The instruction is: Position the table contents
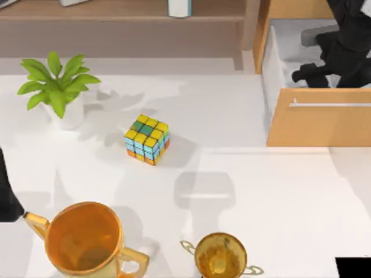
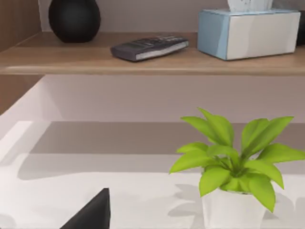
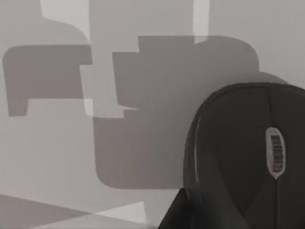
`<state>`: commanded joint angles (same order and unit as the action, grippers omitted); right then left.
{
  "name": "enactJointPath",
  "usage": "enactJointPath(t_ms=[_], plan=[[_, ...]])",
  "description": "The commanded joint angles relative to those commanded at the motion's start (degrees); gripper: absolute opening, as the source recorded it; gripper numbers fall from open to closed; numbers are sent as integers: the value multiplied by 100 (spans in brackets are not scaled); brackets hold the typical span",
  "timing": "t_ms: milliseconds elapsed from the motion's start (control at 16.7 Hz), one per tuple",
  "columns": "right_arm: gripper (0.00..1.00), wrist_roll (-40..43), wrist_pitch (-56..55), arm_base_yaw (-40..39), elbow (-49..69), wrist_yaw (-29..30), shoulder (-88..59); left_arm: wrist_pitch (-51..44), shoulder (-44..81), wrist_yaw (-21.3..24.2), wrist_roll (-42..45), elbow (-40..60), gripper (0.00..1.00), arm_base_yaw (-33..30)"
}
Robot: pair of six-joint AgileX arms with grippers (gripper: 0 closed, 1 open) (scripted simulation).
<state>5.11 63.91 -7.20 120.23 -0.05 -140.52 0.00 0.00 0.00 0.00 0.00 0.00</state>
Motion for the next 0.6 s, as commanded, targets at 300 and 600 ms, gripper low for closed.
enactJointPath(t_ms=[300, 600], plan=[[0, -47, 32, -41, -128, 57, 607, 0, 0, 0, 0, 0, 100, 0], [0, -319, -151, -110, -733, 143, 1845, 0, 0, 0, 0, 0, 100, 0]])
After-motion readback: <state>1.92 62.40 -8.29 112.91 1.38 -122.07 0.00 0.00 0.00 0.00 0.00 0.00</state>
